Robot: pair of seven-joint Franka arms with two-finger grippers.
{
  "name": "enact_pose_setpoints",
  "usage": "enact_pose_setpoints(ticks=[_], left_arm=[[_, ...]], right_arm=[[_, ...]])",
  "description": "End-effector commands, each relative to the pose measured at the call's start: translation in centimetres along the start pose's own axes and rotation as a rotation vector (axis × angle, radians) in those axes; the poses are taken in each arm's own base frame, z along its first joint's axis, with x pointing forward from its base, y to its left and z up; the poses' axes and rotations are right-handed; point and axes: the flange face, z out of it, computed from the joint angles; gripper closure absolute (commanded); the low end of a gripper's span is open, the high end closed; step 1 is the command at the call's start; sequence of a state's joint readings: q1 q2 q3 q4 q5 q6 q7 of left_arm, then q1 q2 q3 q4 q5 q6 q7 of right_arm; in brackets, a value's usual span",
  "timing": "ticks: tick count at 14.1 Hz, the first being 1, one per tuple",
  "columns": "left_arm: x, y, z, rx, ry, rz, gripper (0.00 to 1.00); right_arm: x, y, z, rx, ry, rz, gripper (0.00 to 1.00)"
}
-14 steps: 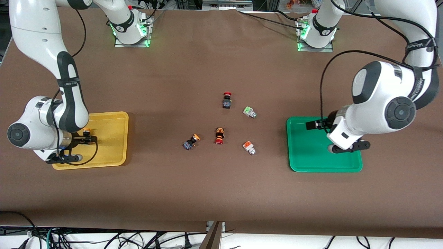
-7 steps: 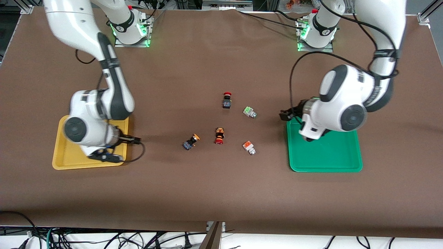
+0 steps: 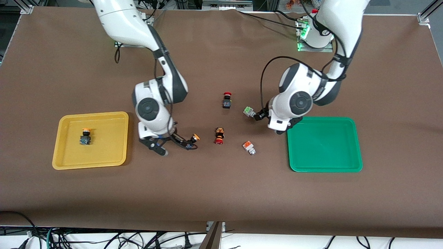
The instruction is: Place green and yellow buttons in trays
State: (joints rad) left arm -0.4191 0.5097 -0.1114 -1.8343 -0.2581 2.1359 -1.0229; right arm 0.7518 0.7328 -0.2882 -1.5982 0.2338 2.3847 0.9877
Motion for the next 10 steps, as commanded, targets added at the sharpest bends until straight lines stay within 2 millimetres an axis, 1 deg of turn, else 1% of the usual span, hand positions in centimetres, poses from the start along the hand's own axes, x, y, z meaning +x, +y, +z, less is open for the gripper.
enact_pose_setpoints(ticks=[1, 2, 4, 5, 6, 7, 8, 10], left_arm=[[-3.1, 2.3, 2.9, -0.030, 0.032, -0.050, 0.00], [-3.5, 2.5, 3.5, -0.022, 0.032, -0.053, 0.00], [-3.4, 2.5, 4.2, -0.014, 0.031, -0.053, 0.00], [-3.3, 2.5, 4.3, -0.012, 0.030, -0.054, 0.00], [-3.2, 2.5, 4.8, -0.011, 0.030, -0.055, 0.00], [-2.8, 2.7, 5.3, -0.029, 0.042, -0.057, 0.00], [-2.6, 2.8, 6.0, -0.036, 0.046, -0.057, 0.00], [-2.2, 3.1, 7.0, -0.028, 0.042, -0.064, 0.00]], right_arm=[[-1.6, -1.2, 1.9, 0.030, 0.030, 0.087, 0.00], [-2.2, -1.3, 2.4, 0.024, 0.029, 0.083, 0.00], [-2.4, -1.4, 3.0, 0.027, 0.035, 0.081, 0.00], [-2.4, -1.4, 2.9, 0.028, 0.036, 0.079, 0.14], [-2.3, -1.3, 3.1, 0.026, 0.038, 0.072, 0.59], [-2.3, -1.3, 3.1, 0.026, 0.037, 0.070, 0.97], [-2.3, -1.3, 3.1, 0.026, 0.037, 0.067, 1.00], [-2.1, -1.4, 2.8, 0.025, 0.041, 0.048, 1.00]])
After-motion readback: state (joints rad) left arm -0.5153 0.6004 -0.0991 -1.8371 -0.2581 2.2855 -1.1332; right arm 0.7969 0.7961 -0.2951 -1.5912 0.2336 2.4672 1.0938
